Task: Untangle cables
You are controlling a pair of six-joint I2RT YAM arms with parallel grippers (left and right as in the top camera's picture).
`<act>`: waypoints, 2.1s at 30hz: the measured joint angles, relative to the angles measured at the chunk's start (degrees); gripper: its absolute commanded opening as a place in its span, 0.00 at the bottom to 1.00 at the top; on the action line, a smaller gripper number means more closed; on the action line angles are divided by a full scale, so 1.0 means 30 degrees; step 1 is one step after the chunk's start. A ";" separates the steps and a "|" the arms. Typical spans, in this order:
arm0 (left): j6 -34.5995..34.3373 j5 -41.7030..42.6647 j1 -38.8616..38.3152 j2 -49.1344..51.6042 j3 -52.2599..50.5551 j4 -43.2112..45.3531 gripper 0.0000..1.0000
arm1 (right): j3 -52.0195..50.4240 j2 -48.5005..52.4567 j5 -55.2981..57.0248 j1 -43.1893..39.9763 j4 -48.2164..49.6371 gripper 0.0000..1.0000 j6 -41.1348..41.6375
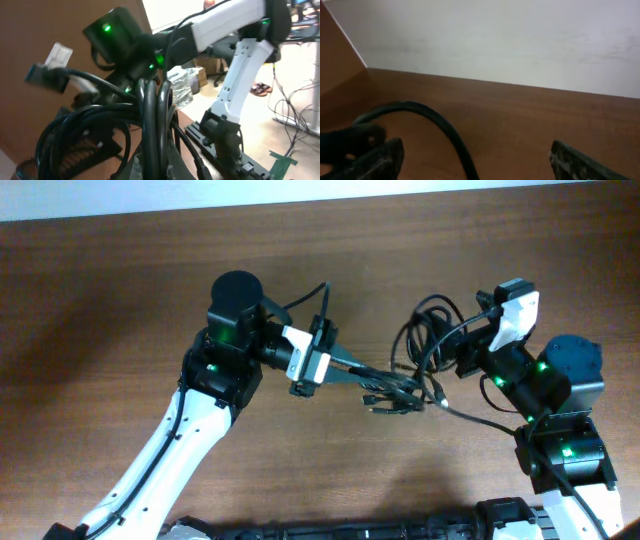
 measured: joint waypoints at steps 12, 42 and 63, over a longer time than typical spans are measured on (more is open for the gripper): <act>0.0000 0.0780 0.0000 0.0000 0.0000 0.0109 0.00 | 0.0007 0.0000 -0.0729 0.0000 -0.0058 0.04 -0.1195; 0.0000 0.0678 0.0000 0.0000 0.0000 -0.1625 0.00 | 0.0000 0.0000 -0.0852 0.0000 0.4758 0.04 1.1329; 0.0000 0.0648 0.0000 0.0000 0.0000 -0.1676 0.00 | 0.0000 0.0000 0.2011 0.0000 0.2331 0.99 1.2284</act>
